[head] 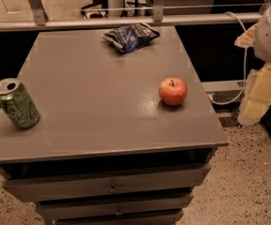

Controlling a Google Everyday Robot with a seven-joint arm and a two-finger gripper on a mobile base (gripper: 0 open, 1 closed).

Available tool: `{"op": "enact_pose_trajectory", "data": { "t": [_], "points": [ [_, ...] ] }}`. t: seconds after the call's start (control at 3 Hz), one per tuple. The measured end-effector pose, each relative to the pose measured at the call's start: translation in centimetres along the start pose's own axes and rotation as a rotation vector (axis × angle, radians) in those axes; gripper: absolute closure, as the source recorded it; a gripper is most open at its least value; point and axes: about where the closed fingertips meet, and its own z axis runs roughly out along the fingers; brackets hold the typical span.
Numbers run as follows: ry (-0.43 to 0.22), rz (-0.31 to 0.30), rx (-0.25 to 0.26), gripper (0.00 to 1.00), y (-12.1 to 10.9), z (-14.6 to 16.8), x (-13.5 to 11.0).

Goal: Move blue chip bag near apple

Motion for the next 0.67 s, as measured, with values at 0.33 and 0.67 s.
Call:
{"op": "enact_pose_trajectory", "data": {
  "t": [0.33, 0.67],
  "points": [
    [0.0, 0.0, 0.0, 0.0, 0.0, 0.0, 0.0],
    [-0.041, 0.002, 0.015, 0.0, -2.2, 1.0, -1.3]
  ]
}}
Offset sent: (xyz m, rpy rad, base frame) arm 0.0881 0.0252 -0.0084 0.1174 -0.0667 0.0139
